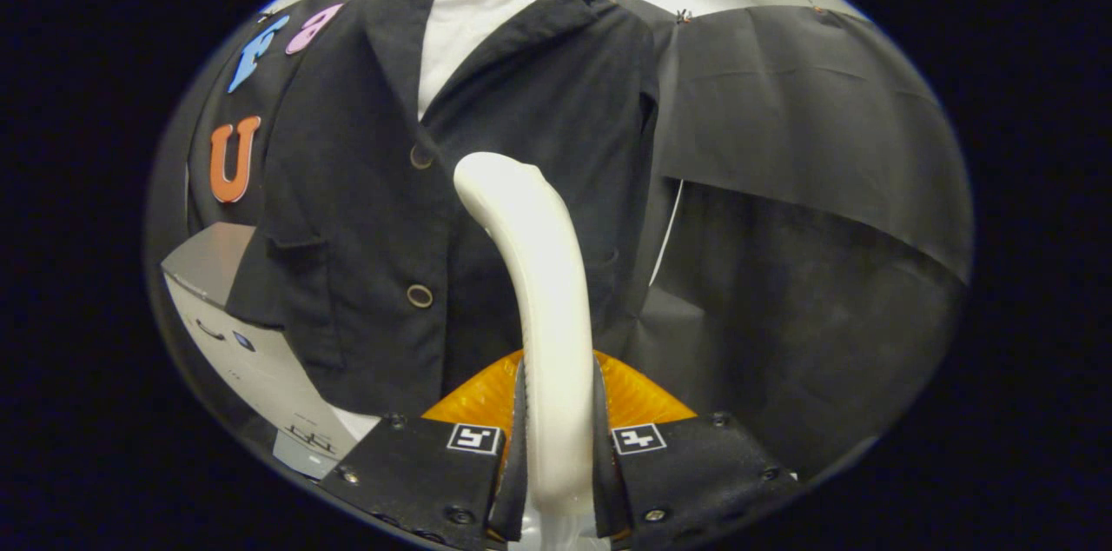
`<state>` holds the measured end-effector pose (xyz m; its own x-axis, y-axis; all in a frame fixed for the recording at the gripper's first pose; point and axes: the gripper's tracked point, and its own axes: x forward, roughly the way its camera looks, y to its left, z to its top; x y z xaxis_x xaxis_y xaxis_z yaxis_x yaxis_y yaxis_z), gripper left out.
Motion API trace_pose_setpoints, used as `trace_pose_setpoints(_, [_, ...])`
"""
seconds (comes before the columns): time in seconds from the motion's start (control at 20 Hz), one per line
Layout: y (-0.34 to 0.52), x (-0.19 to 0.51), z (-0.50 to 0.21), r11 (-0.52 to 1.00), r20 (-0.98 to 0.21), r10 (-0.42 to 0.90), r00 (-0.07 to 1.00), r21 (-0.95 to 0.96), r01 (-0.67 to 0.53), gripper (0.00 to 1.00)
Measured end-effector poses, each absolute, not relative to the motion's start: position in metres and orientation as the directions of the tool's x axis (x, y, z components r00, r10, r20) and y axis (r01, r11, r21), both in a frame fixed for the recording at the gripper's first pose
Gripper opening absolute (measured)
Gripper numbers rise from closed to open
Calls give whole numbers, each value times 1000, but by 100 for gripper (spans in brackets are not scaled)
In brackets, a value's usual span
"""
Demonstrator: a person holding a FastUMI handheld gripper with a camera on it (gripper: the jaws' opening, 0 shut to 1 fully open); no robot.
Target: Iron the clothes twice with a garment steamer, once on the left side and once on the right side.
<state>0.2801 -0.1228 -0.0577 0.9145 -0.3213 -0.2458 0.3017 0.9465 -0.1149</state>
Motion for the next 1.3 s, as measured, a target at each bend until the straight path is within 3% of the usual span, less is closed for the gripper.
trace_pose_setpoints(1.3, [-120,252,-223,953,-509,-303,806,-144,268,33])
